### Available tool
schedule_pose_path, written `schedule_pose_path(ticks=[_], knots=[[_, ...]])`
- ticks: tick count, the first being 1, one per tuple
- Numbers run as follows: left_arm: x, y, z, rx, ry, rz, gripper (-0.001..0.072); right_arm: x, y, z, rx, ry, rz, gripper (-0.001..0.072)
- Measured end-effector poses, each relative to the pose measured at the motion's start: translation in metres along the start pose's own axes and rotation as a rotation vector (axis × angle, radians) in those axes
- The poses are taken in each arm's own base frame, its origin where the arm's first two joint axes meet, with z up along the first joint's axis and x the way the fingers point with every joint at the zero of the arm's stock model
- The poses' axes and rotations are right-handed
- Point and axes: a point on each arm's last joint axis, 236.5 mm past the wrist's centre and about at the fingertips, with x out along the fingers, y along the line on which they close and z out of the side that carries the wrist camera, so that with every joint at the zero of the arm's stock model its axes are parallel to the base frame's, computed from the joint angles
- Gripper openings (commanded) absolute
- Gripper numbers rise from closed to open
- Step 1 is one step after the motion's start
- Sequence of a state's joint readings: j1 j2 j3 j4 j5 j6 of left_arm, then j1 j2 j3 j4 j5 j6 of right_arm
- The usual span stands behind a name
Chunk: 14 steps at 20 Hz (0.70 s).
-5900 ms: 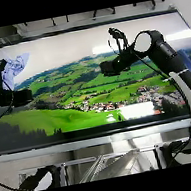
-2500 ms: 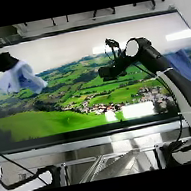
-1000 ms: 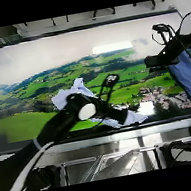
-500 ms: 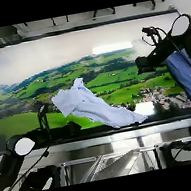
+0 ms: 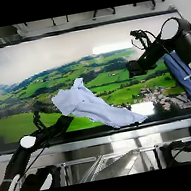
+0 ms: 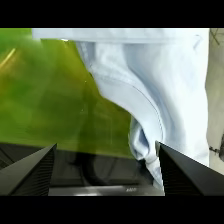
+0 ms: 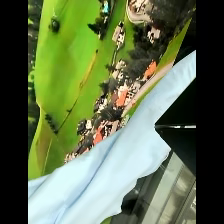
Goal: Fold the shirts.
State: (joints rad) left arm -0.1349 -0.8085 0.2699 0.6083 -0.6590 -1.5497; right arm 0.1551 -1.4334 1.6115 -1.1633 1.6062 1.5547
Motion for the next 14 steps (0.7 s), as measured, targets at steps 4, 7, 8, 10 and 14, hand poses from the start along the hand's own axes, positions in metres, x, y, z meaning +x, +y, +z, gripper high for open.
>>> schedule_pose_path(ticks=[4,7,8,10,14], knots=[[0.041,-0.007,0.007,0.044,0.059,0.043,0.0702,-0.003,0.004,-0.001,-0.010,-0.007,-0.001,0.0021],[0.070,-0.016,0.018,0.047,0.089,0.059,0.0701,-0.009,0.007,-0.002,-0.019,-0.021,-0.002,0.0021],[0.078,-0.019,0.022,0.046,0.095,0.061,0.0651,-0.012,0.008,-0.003,-0.023,-0.028,-0.004,0.0021],[0.091,-0.024,0.027,0.069,0.117,0.068,0.0329,-0.018,0.011,-0.005,-0.030,-0.040,-0.004,0.0021],[0.090,-0.049,0.032,0.168,0.138,0.028,0.0017,-0.027,0.002,-0.006,-0.035,-0.061,-0.055,0.0021]])
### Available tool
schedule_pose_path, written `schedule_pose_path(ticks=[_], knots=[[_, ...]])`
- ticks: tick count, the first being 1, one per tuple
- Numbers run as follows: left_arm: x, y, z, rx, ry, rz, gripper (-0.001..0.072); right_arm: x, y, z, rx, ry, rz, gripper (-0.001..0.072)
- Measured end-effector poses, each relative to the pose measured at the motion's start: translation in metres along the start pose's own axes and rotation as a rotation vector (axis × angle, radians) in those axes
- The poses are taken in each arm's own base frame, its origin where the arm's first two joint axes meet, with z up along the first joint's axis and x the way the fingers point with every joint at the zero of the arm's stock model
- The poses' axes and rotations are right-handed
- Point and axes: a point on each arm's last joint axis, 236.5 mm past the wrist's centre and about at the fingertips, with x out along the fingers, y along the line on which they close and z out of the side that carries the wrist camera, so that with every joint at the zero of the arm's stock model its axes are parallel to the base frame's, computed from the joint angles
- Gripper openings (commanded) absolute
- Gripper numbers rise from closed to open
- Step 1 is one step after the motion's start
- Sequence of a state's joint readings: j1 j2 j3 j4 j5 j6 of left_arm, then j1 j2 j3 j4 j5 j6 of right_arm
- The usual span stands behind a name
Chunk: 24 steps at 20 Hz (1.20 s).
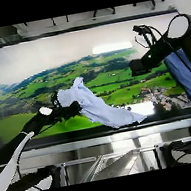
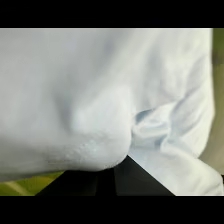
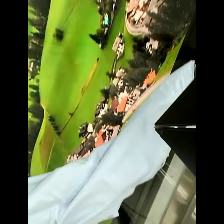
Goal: Fold the shirts.
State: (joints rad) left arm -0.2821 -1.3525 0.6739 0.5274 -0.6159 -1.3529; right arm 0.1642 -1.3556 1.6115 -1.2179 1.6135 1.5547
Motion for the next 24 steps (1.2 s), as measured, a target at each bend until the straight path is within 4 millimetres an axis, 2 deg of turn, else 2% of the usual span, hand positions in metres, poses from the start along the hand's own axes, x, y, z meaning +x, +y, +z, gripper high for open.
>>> schedule_pose_path(ticks=[5,8,9,11,12,15,17,19,21,24], knots=[[-0.040,-0.038,-0.001,0.174,-0.023,-0.048,0.0017,0.002,-0.012,-0.004,-0.009,0.011,-0.047,0.0022],[-0.074,-0.057,-0.003,0.232,-0.049,-0.087,0.0017,0.021,-0.021,-0.019,-0.013,0.074,-0.051,0.0031],[-0.088,-0.061,0.000,0.232,-0.067,-0.100,0.0017,0.032,-0.024,-0.028,-0.006,0.104,-0.048,0.0061],[-0.117,-0.064,0.005,0.224,-0.094,-0.119,0.0017,0.059,-0.026,-0.046,0.010,0.163,-0.011,0.0502],[-0.132,-0.065,0.007,0.221,-0.100,-0.128,0.0017,0.072,-0.023,-0.055,0.021,0.188,0.021,0.0534],[-0.178,-0.070,0.002,0.244,-0.070,-0.141,0.0017,0.106,-0.005,-0.073,0.071,0.215,0.152,0.0534],[-0.204,-0.071,-0.004,0.279,-0.054,-0.118,0.0017,0.120,0.010,-0.074,0.100,0.192,0.241,0.0528],[-0.221,-0.070,-0.004,0.314,-0.064,-0.087,0.0017,0.128,0.023,-0.070,0.129,0.171,0.310,0.0527],[-0.224,-0.072,-0.007,0.321,-0.049,-0.073,0.0017,0.131,0.029,-0.068,0.148,0.157,0.348,0.0527],[-0.202,-0.079,-0.022,0.352,0.050,-0.067,0.0017,0.133,0.034,-0.068,0.148,0.154,0.377,0.0527]])
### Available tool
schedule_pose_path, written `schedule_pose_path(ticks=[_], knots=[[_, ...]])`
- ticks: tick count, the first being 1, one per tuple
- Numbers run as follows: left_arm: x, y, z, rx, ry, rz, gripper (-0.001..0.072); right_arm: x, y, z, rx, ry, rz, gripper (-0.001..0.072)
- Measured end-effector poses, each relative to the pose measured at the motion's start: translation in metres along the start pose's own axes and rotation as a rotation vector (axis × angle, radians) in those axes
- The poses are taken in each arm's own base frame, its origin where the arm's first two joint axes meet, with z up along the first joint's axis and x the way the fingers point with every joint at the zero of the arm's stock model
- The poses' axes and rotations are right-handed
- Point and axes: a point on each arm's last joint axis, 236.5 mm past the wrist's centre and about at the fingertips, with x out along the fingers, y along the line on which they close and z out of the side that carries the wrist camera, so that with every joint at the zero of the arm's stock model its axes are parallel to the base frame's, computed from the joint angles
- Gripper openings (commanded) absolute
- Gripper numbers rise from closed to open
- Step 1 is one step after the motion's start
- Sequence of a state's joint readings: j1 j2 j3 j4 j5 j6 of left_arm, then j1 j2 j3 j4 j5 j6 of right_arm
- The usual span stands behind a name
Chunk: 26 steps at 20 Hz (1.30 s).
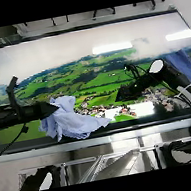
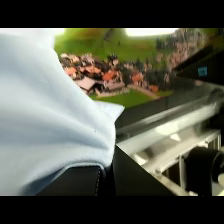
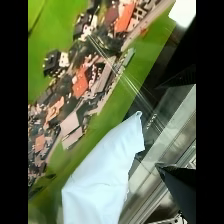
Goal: Fold the shirts.
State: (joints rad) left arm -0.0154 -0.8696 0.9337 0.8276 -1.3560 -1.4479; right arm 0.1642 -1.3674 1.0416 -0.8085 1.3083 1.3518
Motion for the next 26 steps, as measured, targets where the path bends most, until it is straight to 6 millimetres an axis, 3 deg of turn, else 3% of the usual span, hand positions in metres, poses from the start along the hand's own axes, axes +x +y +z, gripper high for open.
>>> schedule_pose_path(ticks=[3,9,10,11,12,13,16,20,23,26], knots=[[0.036,-0.007,0.004,0.060,0.078,0.013,0.0017,0.001,0.001,-0.004,-0.004,0.016,0.011,0.0527],[0.099,0.000,0.062,0.141,0.134,0.090,0.0018,0.001,-0.002,-0.011,-0.013,0.043,-0.001,0.0526],[0.111,0.003,0.069,0.145,0.150,0.096,0.0174,0.000,-0.005,-0.012,-0.014,0.045,-0.018,0.0526],[0.120,0.006,0.074,0.147,0.170,0.102,0.0591,-0.001,-0.009,-0.014,-0.012,0.049,-0.039,0.0526],[0.127,0.008,0.078,0.147,0.187,0.104,0.0702,-0.003,-0.013,-0.015,-0.011,0.052,-0.058,0.0526],[0.133,0.011,0.081,0.147,0.211,0.108,0.0702,-0.004,-0.015,-0.016,-0.013,0.053,-0.073,0.0526],[0.127,0.020,0.088,0.130,0.267,0.115,0.0702,-0.007,-0.019,-0.022,-0.010,0.071,-0.098,0.0527],[0.077,0.056,0.082,0.094,0.328,0.212,0.0701,-0.007,-0.017,-0.025,-0.008,0.083,-0.095,0.0526],[0.041,0.087,0.047,0.026,0.341,0.294,0.0701,-0.003,-0.003,-0.022,-0.015,0.065,-0.050,0.0527],[0.040,0.101,-0.007,-0.037,0.363,0.303,0.0701,0.007,0.015,-0.017,-0.054,0.043,-0.022,0.0527]])
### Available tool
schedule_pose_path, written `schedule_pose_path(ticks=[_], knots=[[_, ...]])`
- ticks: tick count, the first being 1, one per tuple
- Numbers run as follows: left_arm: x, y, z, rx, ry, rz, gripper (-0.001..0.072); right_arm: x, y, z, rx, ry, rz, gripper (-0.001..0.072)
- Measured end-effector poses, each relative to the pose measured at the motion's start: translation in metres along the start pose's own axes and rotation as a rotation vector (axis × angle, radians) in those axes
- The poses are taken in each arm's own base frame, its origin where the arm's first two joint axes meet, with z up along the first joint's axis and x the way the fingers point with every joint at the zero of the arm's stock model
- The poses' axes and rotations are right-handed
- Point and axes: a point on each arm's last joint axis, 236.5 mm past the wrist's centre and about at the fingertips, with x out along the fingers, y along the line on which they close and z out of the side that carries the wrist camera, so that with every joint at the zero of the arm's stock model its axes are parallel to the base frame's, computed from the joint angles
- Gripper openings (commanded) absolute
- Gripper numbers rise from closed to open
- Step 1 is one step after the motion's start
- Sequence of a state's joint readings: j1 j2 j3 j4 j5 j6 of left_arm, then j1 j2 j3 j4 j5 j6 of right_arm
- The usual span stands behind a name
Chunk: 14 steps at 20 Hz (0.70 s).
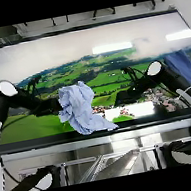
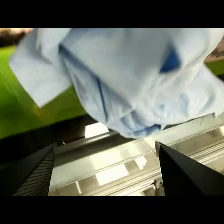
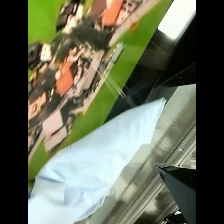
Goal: Fold the shirts.
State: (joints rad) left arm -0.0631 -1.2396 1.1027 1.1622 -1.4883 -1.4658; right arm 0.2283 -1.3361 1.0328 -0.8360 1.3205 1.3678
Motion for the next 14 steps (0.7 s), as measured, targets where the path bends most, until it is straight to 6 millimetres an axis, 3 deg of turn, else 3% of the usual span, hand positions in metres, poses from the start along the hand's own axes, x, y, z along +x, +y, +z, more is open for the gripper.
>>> schedule_pose_path(ticks=[3,7,9,10,14], knots=[[0.043,-0.005,-0.037,-0.038,0.037,-0.048,0.0701,0.010,0.014,0.004,-0.036,-0.022,0.008,0.0527],[0.096,-0.009,-0.060,-0.098,0.093,-0.091,0.0700,0.016,0.025,0.002,-0.056,-0.017,0.026,0.0526],[0.116,-0.006,-0.065,-0.128,0.123,-0.093,0.0515,0.017,0.031,0.002,-0.057,-0.017,0.040,0.0526],[0.123,-0.004,-0.067,-0.140,0.138,-0.092,0.0478,0.017,0.032,0.001,-0.059,-0.017,0.044,0.0526],[0.138,-0.004,-0.065,-0.185,0.141,-0.105,0.0477,0.016,0.036,0.001,-0.060,-0.018,0.056,0.0526]])
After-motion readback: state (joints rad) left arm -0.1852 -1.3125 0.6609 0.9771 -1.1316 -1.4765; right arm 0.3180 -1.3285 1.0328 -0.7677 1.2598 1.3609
